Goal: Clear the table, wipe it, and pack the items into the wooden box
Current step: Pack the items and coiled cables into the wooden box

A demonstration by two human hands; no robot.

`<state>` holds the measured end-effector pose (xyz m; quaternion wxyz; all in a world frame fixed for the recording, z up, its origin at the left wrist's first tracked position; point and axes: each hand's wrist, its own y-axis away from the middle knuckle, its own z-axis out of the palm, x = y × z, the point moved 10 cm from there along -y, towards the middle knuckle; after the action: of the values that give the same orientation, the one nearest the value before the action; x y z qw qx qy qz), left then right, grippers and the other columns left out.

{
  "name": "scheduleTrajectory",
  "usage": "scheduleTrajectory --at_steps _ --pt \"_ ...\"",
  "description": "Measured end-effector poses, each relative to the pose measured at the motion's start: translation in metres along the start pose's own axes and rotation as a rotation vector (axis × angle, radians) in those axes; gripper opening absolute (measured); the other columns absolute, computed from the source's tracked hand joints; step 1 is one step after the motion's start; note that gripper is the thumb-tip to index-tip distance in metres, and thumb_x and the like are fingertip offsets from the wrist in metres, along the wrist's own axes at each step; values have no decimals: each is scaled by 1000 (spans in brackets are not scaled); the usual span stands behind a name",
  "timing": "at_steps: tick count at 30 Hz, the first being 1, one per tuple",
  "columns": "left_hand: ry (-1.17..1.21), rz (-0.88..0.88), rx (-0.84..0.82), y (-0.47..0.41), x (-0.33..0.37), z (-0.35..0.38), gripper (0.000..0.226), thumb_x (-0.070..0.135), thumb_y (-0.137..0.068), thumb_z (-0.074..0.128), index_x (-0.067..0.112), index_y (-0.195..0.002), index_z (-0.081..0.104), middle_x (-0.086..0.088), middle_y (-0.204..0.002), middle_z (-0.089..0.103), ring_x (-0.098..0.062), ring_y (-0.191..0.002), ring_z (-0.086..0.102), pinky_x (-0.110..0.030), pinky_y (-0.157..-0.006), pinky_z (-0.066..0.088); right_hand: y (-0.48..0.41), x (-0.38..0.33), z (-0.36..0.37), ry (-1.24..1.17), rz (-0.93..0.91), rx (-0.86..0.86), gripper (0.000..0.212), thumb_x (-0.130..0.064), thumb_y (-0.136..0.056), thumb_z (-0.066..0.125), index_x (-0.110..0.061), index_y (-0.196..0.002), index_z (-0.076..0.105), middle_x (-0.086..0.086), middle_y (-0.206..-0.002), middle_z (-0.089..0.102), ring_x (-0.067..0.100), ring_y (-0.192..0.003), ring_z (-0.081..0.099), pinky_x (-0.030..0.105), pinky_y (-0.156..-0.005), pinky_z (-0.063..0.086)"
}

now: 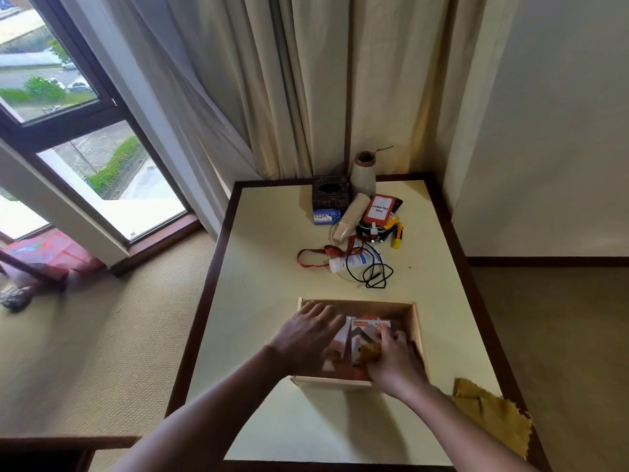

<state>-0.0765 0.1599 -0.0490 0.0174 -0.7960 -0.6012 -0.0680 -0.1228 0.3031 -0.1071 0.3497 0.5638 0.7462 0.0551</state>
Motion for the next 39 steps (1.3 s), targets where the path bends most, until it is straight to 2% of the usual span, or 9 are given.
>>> scheduleTrajectory --at_steps 3,6,16,22,26,31,34,36,39 --pt "224 -185 -120 -12 -23 -8 60 36 -95 68 20 -147 43 -7 -139 58 -25 -122 58 -42 -99 55 -4 0 -3 -57 -4 25 52 -29 -90 57 -26 -138 38 10 -134 48 35 -121 56 40 -95 49" --pt "388 -312 -334 -31 -43 -7 42 22 -94 68 20 -134 54 -5 -123 63 -20 -102 65 -36 -81 62 -7 0 -7 -150 3 61 49 -44 -97 53 -22 -140 41 7 -140 51 30 -127 52 38 -98 45" --pt "384 -363 -595 -56 -39 41 22 9 -97 62 15 -119 60 -6 -108 66 -20 -96 70 -26 -71 57 -13 5 -12 -251 12 153 36 -21 -93 64 -20 -127 49 2 -128 64 23 -117 63 35 -92 53" --pt "268 -424 -403 -45 -32 47 13 15 -102 58 11 -112 65 -6 -107 69 -16 -87 67 -32 -81 60 -16 10 -11 -238 49 171 39 -8 -89 63 -19 -125 54 4 -127 64 27 -118 62 38 -95 53" --pt "208 -521 -232 -35 -36 52 14 25 -102 62 15 -101 72 -3 -97 74 -16 -81 72 -34 -75 63 -22 11 -10 -235 29 168 34 -9 -89 65 -19 -120 57 4 -123 64 25 -114 63 35 -93 54" --pt "-71 -329 125 -19 -10 20 41 39 -77 85 19 -111 76 -9 -115 68 -25 -104 61 -41 -85 57 -28 13 -12 -310 -24 196 18 -33 -95 66 -22 -108 62 1 -111 68 21 -102 66 33 -84 54" --pt "147 -756 318 26 -46 5 48 42 -83 73 20 -123 57 -10 -115 53 -23 -100 52 -37 -80 53 -33 18 -11 -281 23 210 19 -33 -97 64 -19 -109 62 1 -109 67 17 -92 62 28 -77 50" --pt "403 -1065 248 54 -69 26 50 46 -101 49 21 -141 35 -13 -126 47 -26 -107 55 -37 -81 52 -37 19 -8 -274 63 196 19 -31 -96 66 -17 -109 64 2 -107 68 15 -85 61 22 -68 49" --pt "622 -1154 130 63 -69 50 34 50 -107 26 22 -121 39 -11 -116 66 -28 -96 68 -45 -82 58 -42 18 -5 -306 87 158 12 -24 -95 68 -18 -105 66 1 -104 69 11 -80 62 18 -58 49"
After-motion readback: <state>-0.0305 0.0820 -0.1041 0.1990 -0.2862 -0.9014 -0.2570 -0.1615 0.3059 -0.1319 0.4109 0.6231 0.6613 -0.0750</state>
